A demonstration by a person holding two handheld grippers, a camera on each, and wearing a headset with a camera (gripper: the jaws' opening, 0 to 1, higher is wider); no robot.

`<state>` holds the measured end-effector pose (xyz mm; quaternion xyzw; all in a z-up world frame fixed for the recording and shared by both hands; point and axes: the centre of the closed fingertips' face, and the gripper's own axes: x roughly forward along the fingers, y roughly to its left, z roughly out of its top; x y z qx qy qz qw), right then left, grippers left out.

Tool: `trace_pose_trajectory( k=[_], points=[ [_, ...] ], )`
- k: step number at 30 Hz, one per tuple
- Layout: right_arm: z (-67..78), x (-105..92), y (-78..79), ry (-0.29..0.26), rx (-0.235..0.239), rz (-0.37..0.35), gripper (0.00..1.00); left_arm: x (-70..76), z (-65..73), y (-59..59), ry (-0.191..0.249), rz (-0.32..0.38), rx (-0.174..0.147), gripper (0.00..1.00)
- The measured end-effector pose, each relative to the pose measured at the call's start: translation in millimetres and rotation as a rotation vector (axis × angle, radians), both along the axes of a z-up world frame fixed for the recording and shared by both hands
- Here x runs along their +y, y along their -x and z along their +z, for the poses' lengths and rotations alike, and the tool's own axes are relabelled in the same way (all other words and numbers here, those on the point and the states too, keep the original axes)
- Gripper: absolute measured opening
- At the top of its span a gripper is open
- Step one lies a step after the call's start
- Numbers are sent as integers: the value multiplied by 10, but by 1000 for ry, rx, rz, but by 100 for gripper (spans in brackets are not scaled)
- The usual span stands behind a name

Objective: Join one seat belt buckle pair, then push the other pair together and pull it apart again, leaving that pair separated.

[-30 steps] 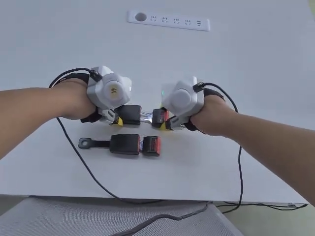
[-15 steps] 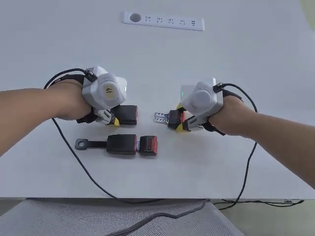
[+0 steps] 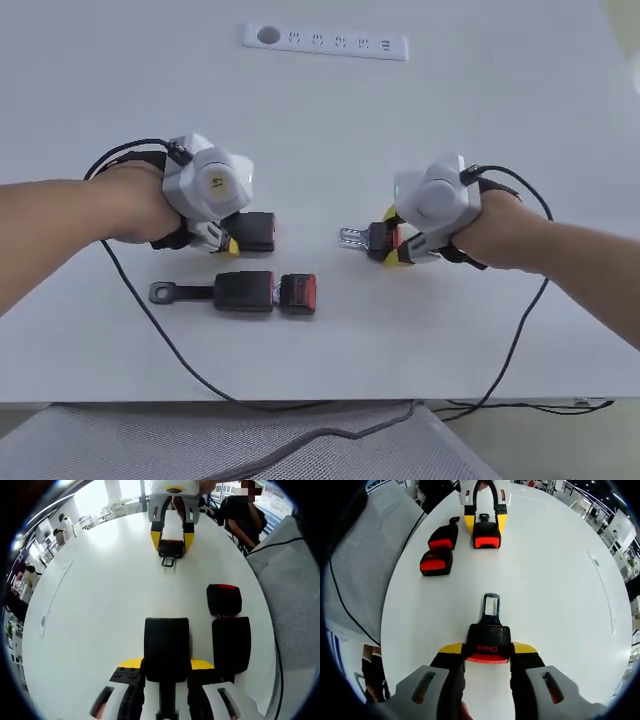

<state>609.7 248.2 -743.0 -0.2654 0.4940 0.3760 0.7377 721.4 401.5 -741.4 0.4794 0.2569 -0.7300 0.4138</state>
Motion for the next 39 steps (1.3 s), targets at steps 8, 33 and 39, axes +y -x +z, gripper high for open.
trace_pose_trajectory(
  k=[8,33,39],
  points=[
    [0,-25,-28,2,0,-38,39,-7,0,-1,-13,-9,-8,33],
    [375,203,-49,-73,-173,-258,56,141,375,-14,112,158,-42,55],
    [414,482,82,-141,-220,-320,74,390,544,49,202,306,-5,69]
  ],
)
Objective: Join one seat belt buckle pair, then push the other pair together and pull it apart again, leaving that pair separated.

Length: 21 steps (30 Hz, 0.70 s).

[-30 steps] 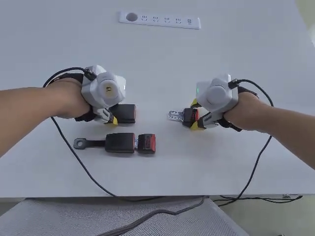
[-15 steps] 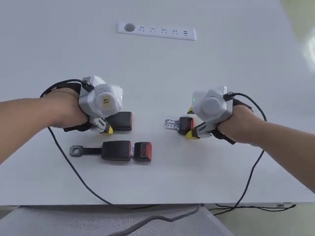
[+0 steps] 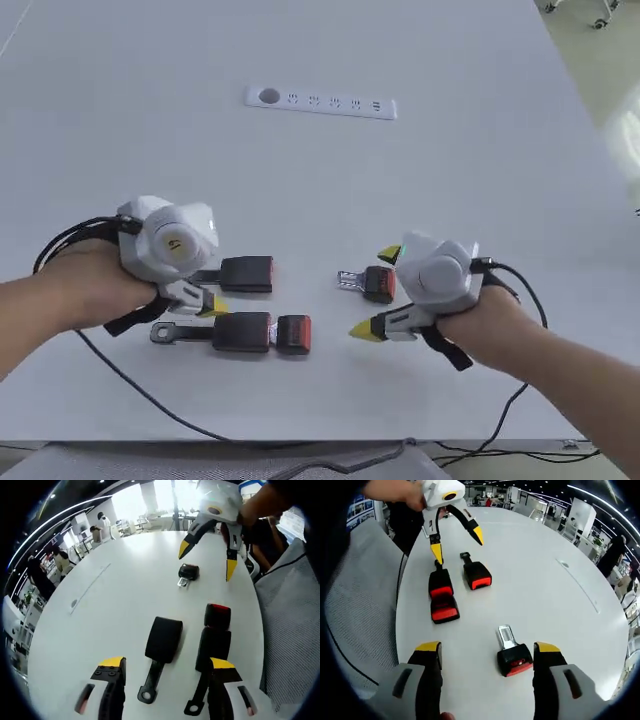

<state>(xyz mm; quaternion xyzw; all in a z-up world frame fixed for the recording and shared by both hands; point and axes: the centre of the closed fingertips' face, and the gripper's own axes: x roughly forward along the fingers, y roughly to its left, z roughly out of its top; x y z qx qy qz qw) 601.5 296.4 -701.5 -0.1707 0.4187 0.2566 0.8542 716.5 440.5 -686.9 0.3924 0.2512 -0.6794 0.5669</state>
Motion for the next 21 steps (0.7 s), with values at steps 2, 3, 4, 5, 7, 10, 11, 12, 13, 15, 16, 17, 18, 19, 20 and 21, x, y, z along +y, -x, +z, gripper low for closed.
trace_pose_trajectory(
  k=[2,3,4,5,7,10,11,12,13,15,16,17,18,19,20,21],
  points=[
    [20,50,53,-15,-5,-14,75,142,10,43,9,37,22,73],
    [28,65,72,-22,-7,-26,76,221,18,59,18,58,25,75],
    [54,89,98,-29,-18,-38,77,284,22,72,19,74,28,77],
    [58,93,105,-30,-20,-41,79,303,9,64,20,78,29,78],
    [100,106,161,-36,-36,-69,82,430,23,80,41,126,44,81],
    [162,128,236,-95,-37,-123,80,584,93,114,71,199,82,80],
    [179,100,256,-91,-37,-135,81,616,117,105,82,227,91,80],
    [218,56,278,-82,-45,-151,84,666,151,107,95,263,112,80],
    [258,40,297,-79,-57,-152,85,682,186,100,112,277,112,81],
    [301,10,316,-73,-70,-160,87,748,233,96,124,294,101,85],
    [326,5,327,-75,-75,-168,89,767,245,104,128,297,102,88],
    [348,3,341,-80,-81,-177,91,794,256,110,135,306,100,90],
    [358,7,355,-87,-85,-184,92,824,259,104,140,319,99,93],
    [358,9,363,-87,-85,-185,94,847,257,97,143,328,99,95],
    [366,17,379,-93,-90,-194,96,874,255,86,146,342,99,97],
    [371,22,386,-98,-96,-201,98,894,263,79,151,351,94,100]
  ],
)
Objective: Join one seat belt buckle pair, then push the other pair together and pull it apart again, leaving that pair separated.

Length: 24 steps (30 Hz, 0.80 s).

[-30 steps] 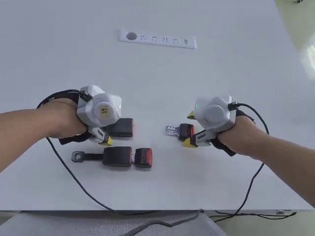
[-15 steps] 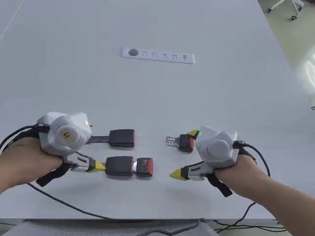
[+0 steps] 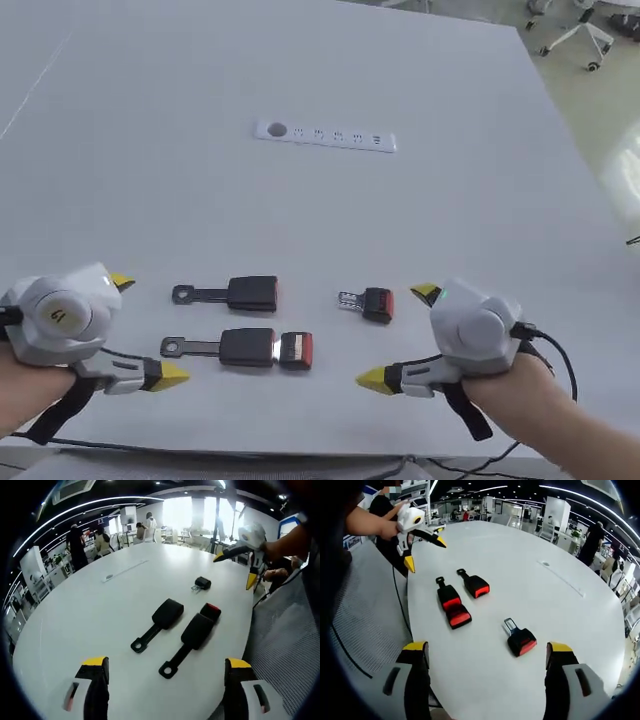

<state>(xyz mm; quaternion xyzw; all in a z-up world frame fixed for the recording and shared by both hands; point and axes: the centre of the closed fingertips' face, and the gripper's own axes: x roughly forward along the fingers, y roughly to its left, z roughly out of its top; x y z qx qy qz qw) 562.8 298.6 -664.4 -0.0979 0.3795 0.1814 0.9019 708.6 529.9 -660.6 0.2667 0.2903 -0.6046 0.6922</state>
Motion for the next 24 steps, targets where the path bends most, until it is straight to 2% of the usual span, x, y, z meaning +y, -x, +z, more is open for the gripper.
trace_pose_trajectory(
  k=[1,12,18,24],
  points=[
    [16,-6,-1,3,-15,-12,100,18,4,-6,2,6,-3,100],
    [-2,40,147,-16,-15,-49,100,181,4,80,6,67,21,100],
    [9,-33,200,-6,-20,-63,99,199,-7,122,14,80,19,100],
    [43,-55,191,-8,-25,-63,99,195,23,103,18,85,17,100]
  ],
)
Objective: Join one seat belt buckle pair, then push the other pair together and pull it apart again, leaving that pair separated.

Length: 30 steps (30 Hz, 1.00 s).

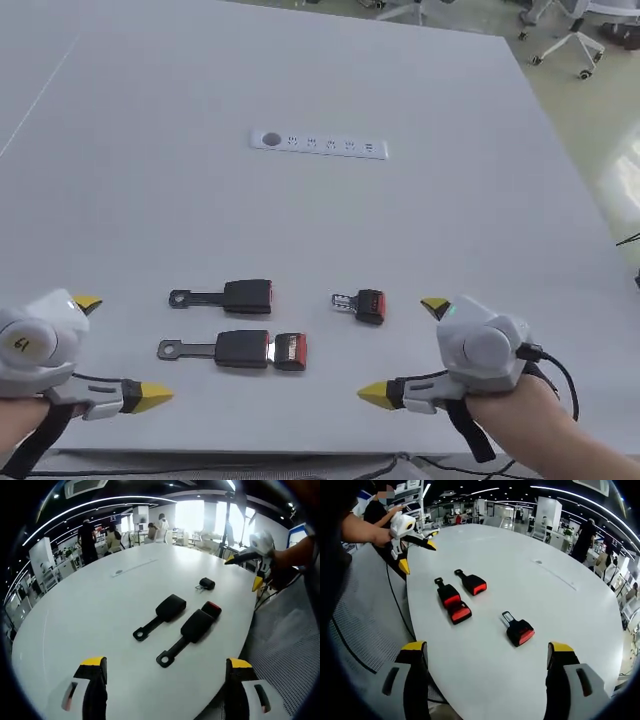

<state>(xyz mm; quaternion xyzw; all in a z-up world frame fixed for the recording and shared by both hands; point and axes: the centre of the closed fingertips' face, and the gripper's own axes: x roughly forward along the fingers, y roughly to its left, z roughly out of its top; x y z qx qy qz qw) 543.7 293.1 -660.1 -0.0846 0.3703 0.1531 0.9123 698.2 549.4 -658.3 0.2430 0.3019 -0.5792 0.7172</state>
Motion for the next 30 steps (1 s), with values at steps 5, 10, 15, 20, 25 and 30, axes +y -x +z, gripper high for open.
trace_pose_trajectory(
  k=[5,10,15,20,25,30],
  points=[
    [12,-26,-28,2,-6,-8,99,23,12,-83,-2,28,-15,100],
    [19,16,-28,4,-6,2,99,34,32,-99,5,41,-15,100],
    [42,26,-21,16,-13,4,99,37,42,-48,12,46,-1,100],
    [36,78,2,9,-10,8,97,58,51,-19,21,59,5,100],
    [47,76,6,15,-13,1,97,77,56,-2,27,73,17,100],
    [70,58,2,16,-20,-11,98,73,80,11,33,70,15,100]
  ],
)
